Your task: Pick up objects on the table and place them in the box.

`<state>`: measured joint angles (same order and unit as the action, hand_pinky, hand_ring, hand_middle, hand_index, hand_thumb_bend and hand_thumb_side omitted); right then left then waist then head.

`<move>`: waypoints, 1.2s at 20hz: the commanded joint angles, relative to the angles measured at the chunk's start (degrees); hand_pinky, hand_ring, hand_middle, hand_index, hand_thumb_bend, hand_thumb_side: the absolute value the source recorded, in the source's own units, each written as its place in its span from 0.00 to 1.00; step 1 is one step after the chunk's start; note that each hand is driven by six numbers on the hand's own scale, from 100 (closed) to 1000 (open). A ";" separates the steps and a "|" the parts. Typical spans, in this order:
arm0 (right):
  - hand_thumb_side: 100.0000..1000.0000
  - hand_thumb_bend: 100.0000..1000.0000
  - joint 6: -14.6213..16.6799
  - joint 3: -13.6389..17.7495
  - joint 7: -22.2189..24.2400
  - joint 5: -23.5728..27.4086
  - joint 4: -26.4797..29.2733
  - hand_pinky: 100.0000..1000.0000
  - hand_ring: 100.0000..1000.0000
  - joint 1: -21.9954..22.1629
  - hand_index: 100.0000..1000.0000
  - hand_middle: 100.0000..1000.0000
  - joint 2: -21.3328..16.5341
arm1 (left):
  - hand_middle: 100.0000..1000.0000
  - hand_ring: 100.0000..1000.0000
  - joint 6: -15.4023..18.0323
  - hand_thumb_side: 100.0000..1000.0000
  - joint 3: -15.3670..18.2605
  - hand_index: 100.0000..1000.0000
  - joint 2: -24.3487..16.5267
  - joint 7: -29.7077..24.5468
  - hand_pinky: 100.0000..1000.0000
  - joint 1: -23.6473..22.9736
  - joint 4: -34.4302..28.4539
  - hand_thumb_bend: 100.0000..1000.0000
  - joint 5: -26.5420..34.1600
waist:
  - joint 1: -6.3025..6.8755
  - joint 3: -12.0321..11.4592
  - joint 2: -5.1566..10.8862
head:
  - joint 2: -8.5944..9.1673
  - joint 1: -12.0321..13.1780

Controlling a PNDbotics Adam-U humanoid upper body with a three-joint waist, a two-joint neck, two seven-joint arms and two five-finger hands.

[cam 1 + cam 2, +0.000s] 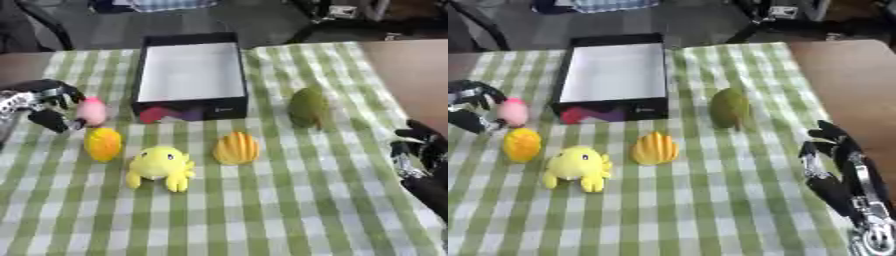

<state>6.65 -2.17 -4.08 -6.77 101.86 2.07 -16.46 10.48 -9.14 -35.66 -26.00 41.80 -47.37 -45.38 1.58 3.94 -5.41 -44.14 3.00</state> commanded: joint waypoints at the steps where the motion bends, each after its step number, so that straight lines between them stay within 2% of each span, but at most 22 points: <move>1: 0.34 0.00 0.09 0.13 0.07 0.18 0.41 0.87 0.70 -0.35 0.89 0.73 -0.87 | 0.67 0.62 0.75 0.17 0.80 0.68 -0.70 3.18 0.74 0.98 -0.21 0.00 0.03 | -0.36 0.17 1.23 | 0.02 0.28; 2: 0.34 0.00 0.10 0.13 0.06 0.18 0.42 0.87 0.70 -0.37 0.89 0.73 -0.87 | 0.65 0.60 0.92 0.18 0.78 0.62 -0.75 4.36 0.74 0.88 -0.59 0.00 0.36 | -0.34 0.19 1.21 | 0.02 0.30; 6: 0.34 0.00 0.10 0.17 0.05 0.16 0.39 0.87 0.70 -0.39 0.89 0.73 -0.87 | 0.61 0.56 0.65 0.18 0.95 0.51 -1.78 8.57 0.73 0.14 -4.81 0.00 4.22 | -0.21 0.19 1.20 | 0.02 0.34; 10: 0.33 0.00 0.11 0.22 0.05 0.06 0.35 0.87 0.70 -0.38 0.89 0.73 -0.98 | 0.61 0.56 0.14 0.19 0.14 0.50 -5.27 8.80 0.73 -0.18 -13.39 0.00 7.71 | -0.08 0.31 1.31 | 0.02 0.35; 13: 0.34 0.00 0.08 0.31 -0.08 0.02 0.29 0.87 0.70 -0.25 0.89 0.73 -1.03 | 0.62 0.57 -0.47 0.20 -0.04 0.50 -7.66 8.55 0.74 1.31 -19.11 0.00 8.61 | 0.05 0.28 1.49 | 0.02 0.42; 15: 0.34 0.00 0.11 0.17 0.04 0.03 0.26 0.87 0.70 -0.25 0.89 0.73 -1.02 | 0.62 0.56 -0.94 0.20 0.02 0.50 -7.81 8.33 0.74 3.30 -21.15 0.00 9.32 | 0.05 0.25 1.62 | 0.02 0.38; 20: 0.34 0.00 0.18 -0.26 0.50 0.18 0.13 0.87 0.70 -0.29 0.89 0.73 -0.71 | 0.63 0.57 -0.81 0.20 -2.07 0.52 -3.09 6.75 0.74 9.25 -19.31 0.00 7.34 | -0.13 0.78 1.94 | 0.02 0.60; 24: 0.34 0.00 0.23 -0.53 0.81 0.35 0.02 0.87 0.70 -0.46 0.89 0.73 -0.65 | 0.65 0.59 0.52 0.20 -3.81 0.55 2.20 5.40 0.74 11.65 -14.40 0.00 1.90 | -0.33 2.07 1.88 | 0.02 1.32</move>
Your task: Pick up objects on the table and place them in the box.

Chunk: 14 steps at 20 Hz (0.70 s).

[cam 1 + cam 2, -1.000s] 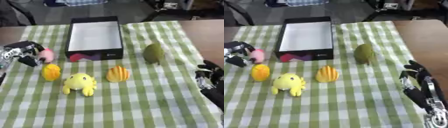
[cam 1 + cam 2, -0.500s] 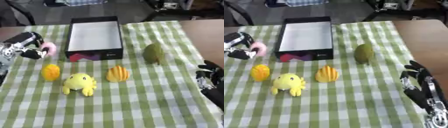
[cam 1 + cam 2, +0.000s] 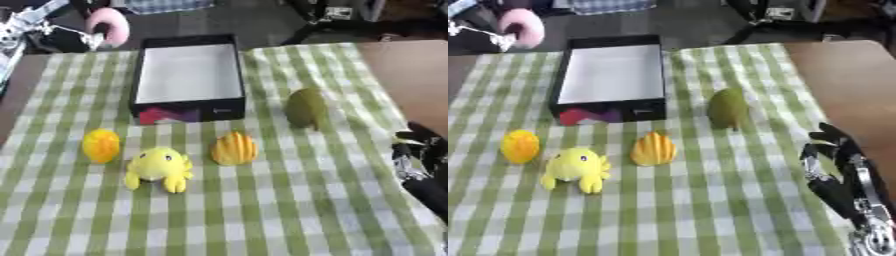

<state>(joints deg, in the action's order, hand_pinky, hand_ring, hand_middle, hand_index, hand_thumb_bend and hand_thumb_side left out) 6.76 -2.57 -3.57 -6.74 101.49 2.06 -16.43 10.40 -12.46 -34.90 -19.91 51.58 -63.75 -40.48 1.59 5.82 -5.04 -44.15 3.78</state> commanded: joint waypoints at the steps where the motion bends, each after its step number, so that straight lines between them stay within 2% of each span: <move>1: 0.34 0.00 0.13 -0.16 0.34 0.36 0.39 0.87 0.70 -0.51 0.89 0.73 -0.61 | 0.65 0.59 0.80 0.20 -0.47 0.59 2.70 -0.73 0.74 1.97 3.54 0.00 -4.67 | -0.37 0.56 1.47 | 0.03 0.69; 2: 0.34 0.00 0.14 -0.17 0.36 0.40 0.39 0.87 0.70 -0.52 0.89 0.73 -0.56 | 0.65 0.59 0.94 0.20 -0.29 0.60 3.76 -0.59 0.74 1.96 5.01 0.00 -6.02 | -0.39 0.85 1.44 | 0.03 0.75; 3: 0.34 0.00 0.13 -0.15 0.34 0.44 0.38 0.87 0.70 -0.48 0.89 0.73 -0.54 | 0.67 0.60 1.02 0.23 -0.07 0.68 4.73 -0.55 0.74 1.76 6.55 0.02 -7.11 | -0.41 1.11 1.38 | 0.03 0.72; 4: 0.34 0.00 0.13 -0.13 0.33 0.46 0.37 0.87 0.70 -0.44 0.89 0.73 -0.55 | 0.67 0.61 1.14 0.24 0.04 0.69 5.38 -0.52 0.74 1.60 7.81 0.03 -8.28 | -0.42 1.27 1.34 | 0.03 0.70; 5: 0.34 0.00 0.12 -0.08 0.31 0.47 0.35 0.87 0.70 -0.41 0.89 0.73 -0.55 | 0.69 0.62 1.31 0.34 0.14 0.76 5.75 -0.44 0.74 1.35 8.68 0.19 -9.29 | -0.42 1.37 1.30 | 0.03 0.68; 6: 0.34 0.00 0.13 -0.03 0.27 0.48 0.35 0.87 0.70 -0.38 0.89 0.73 -0.55 | 0.69 0.62 1.49 0.36 0.26 0.77 5.89 -0.28 0.74 1.09 9.11 0.22 -9.98 | -0.41 1.40 1.27 | 0.03 0.65; 7: 0.34 0.00 0.13 0.03 0.23 0.49 0.34 0.87 0.70 -0.36 0.89 0.73 -0.56 | 0.71 0.63 1.65 0.49 0.36 0.85 5.77 -0.03 0.75 0.83 9.06 0.42 -10.26 | -0.39 1.36 1.24 | 0.03 0.59; 9: 0.34 0.00 0.12 0.14 0.14 0.48 0.32 0.87 0.70 -0.34 0.89 0.73 -0.61 | 0.72 0.64 1.80 0.58 0.37 0.87 4.62 0.44 0.75 0.08 7.30 0.53 -9.48 | -0.30 1.15 1.19 | 0.03 0.49; 12: 0.34 0.00 0.15 0.18 0.11 0.45 0.31 0.87 0.70 -0.35 0.89 0.73 -0.65 | 0.72 0.63 1.53 0.59 0.41 0.89 1.59 0.50 0.75 -1.40 2.44 0.53 -5.99 | -0.14 0.75 1.17 | 0.03 0.25; 14: 0.34 0.00 0.18 0.22 0.13 0.42 0.31 0.87 0.70 -0.32 0.89 0.73 -0.70 | 0.71 0.63 1.34 0.56 0.49 0.88 -1.33 0.22 0.75 -3.00 -2.23 0.46 -2.05 | -0.03 0.53 1.17 | 0.03 0.15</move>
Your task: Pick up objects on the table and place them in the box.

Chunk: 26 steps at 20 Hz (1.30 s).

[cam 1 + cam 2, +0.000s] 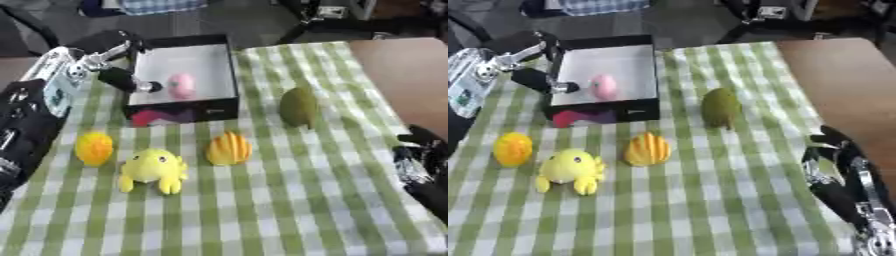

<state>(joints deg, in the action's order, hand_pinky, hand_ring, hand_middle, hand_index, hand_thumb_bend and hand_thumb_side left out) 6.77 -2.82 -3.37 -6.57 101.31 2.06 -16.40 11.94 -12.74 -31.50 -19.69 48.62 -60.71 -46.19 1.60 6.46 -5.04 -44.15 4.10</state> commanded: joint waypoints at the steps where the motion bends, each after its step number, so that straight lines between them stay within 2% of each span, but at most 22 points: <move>1: 0.34 0.00 0.16 0.51 -0.09 0.23 0.48 0.87 0.70 -0.29 0.89 0.73 -0.78 | 0.71 0.63 -0.29 0.56 0.71 0.88 -6.31 -0.50 0.75 -1.02 -7.83 0.44 6.01 | 0.01 -0.20 1.17 | 0.04 -0.21; 7: 0.34 0.00 0.11 0.84 -0.36 -0.07 0.37 0.87 0.70 -0.32 0.89 0.73 -1.22 | 0.74 0.67 -0.79 0.50 0.72 0.88 -19.85 -7.56 0.77 -11.25 -26.06 0.35 19.80 | 0.49 -0.76 1.14 | 0.04 -0.74; 10: 0.34 0.00 0.11 0.96 -0.44 -0.19 0.32 0.87 0.70 -0.28 0.89 0.73 -1.29 | 0.75 0.68 -2.07 0.49 1.46 0.88 -26.06 -12.26 0.78 -18.27 -33.81 0.34 23.31 | 0.63 -0.96 1.15 | 0.04 -1.20; 13: 0.34 0.00 0.09 1.06 -0.53 -0.27 0.26 0.87 0.70 -0.24 0.89 0.73 -1.39 | 0.76 0.70 -3.09 0.46 1.81 0.88 -29.71 -15.82 0.78 -24.45 -38.93 0.33 24.12 | 0.73 -1.16 1.18 | 0.04 -1.26; 16: 0.34 0.00 0.12 1.02 -0.48 -0.32 0.26 0.87 0.70 -0.30 0.89 0.73 -1.36 | 0.77 0.71 -3.84 0.43 1.14 0.89 -30.60 -18.61 0.78 -28.67 -40.69 0.31 23.08 | 0.81 -1.27 1.22 | 0.04 -1.30; 17: 0.34 0.00 0.13 0.99 -0.43 -0.32 0.26 0.87 0.70 -0.33 0.89 0.73 -1.34 | 0.76 0.72 -3.92 0.15 0.85 0.89 -30.46 -19.35 0.78 -29.43 -40.68 0.51 22.20 | 0.82 -1.26 1.23 | 0.04 -1.28; 18: 0.34 0.00 0.14 0.97 -0.40 -0.32 0.26 0.87 0.70 -0.35 0.89 0.73 -1.31 | 0.77 0.72 -4.00 0.41 0.50 0.89 -30.03 -20.02 0.79 -30.12 -40.24 0.30 21.10 | 0.83 -1.23 1.23 | 0.04 -1.27; 22: 0.34 0.00 0.14 1.01 -0.38 -0.31 0.24 0.87 0.70 -0.38 0.89 0.73 -1.32 | 0.78 0.73 -3.53 0.37 -0.98 0.89 -27.02 -20.80 0.79 -31.46 -36.11 0.28 15.97 | 0.79 -1.00 1.19 | 0.04 -1.32; 26: 0.34 0.00 0.15 0.98 -0.37 -0.24 0.24 0.87 0.70 -0.44 0.89 0.73 -1.30 | 0.78 0.72 -2.63 0.36 -1.45 0.88 -23.82 -18.67 0.78 -31.92 -31.51 0.26 10.26 | 0.79 -0.97 1.11 | 0.04 -1.36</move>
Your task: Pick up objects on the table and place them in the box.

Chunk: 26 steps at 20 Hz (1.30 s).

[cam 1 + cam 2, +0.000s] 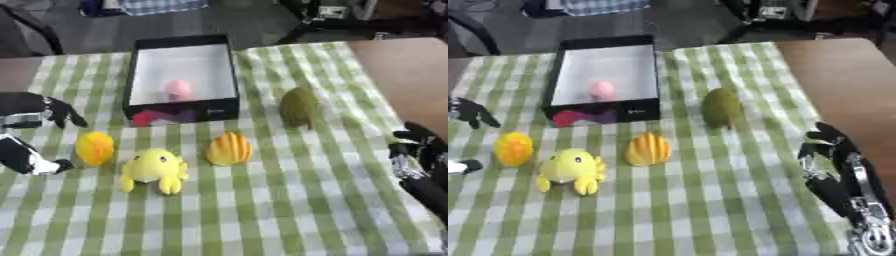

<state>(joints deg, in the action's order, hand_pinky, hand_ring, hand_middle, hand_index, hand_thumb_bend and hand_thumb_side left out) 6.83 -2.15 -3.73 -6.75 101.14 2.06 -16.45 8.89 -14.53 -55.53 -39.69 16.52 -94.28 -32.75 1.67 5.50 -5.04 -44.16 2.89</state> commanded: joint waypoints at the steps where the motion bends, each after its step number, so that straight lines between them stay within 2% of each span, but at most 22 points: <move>1: 0.34 0.00 0.10 0.28 0.04 -0.06 0.41 0.87 0.70 -0.49 0.89 0.73 -1.24 | 0.77 0.72 0.37 0.36 0.42 0.88 0.97 2.88 0.78 0.07 3.18 0.26 -4.53 | 0.72 -0.01 1.10 | 0.04 -0.19; 6: 0.34 0.00 0.12 0.26 0.14 -0.07 0.38 0.87 0.70 -0.55 0.89 0.73 -1.25 | 0.77 0.71 -0.05 0.35 0.34 0.88 4.52 12.25 0.78 0.59 7.95 0.26 -9.32 | 0.65 0.02 1.13 | 0.04 -0.16; 9: 0.34 0.00 0.13 0.21 0.21 -0.05 0.36 0.87 0.70 -0.64 0.89 0.73 -1.25 | 0.76 0.70 0.56 0.35 -0.31 0.88 6.26 15.77 0.77 1.25 10.14 0.25 -11.23 | 0.61 0.01 1.15 | 0.04 -0.10; 13: 0.34 0.00 0.13 0.16 0.29 -0.04 0.29 0.87 0.70 -0.73 0.89 0.73 -1.29 | 0.71 0.65 0.71 0.27 -0.61 0.82 8.48 20.35 0.74 2.06 12.33 0.17 -14.03 | 0.58 -0.07 1.14 | 0.04 -0.08; 15: 0.34 0.00 0.13 0.13 0.33 -0.02 0.26 0.87 0.70 -0.72 0.89 0.73 -1.29 | 0.64 0.59 0.46 0.22 -0.68 0.75 9.59 23.29 0.72 2.55 13.48 0.11 -16.03 | 0.54 -0.09 1.17 | 0.04 -0.06; 18: 0.34 0.00 0.12 0.13 0.35 0.00 0.20 0.87 0.70 -0.74 0.89 0.73 -1.28 | 0.53 0.51 -0.64 0.15 -0.52 0.56 11.43 29.24 0.68 3.15 15.43 0.03 -19.30 | 0.42 -0.13 1.23 | 0.04 -0.13; 21: 0.34 0.00 0.11 0.16 0.34 -0.01 0.15 0.87 0.70 -0.77 0.89 0.73 -1.28 | 0.47 0.46 -1.84 0.14 -0.21 0.42 12.70 35.53 0.66 3.33 16.97 0.00 -21.07 | 0.33 -0.14 1.22 | 0.04 -0.14; 23: 0.34 0.00 0.10 0.21 0.30 -0.01 0.13 0.87 0.70 -0.75 0.89 0.73 -1.28 | 0.47 0.45 -2.38 0.14 0.15 0.40 12.86 38.56 0.66 3.26 17.02 0.03 -21.15 | 0.32 -0.18 1.19 | 0.04 -0.17; 26: 0.34 0.00 0.12 0.23 0.28 0.01 0.13 0.87 0.70 -0.71 0.89 0.73 -1.27 | 0.47 0.45 -2.98 0.14 1.08 0.39 12.29 39.89 0.67 3.07 15.27 0.06 -20.29 | 0.33 -0.23 1.16 | 0.04 -0.31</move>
<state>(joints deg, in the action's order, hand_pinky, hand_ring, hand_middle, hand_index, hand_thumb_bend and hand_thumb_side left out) 6.83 -2.16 -3.50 -6.75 100.80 1.77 -16.46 6.17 -14.57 -41.70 -0.83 18.90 -77.86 -53.16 1.67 5.31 -5.04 -44.16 2.81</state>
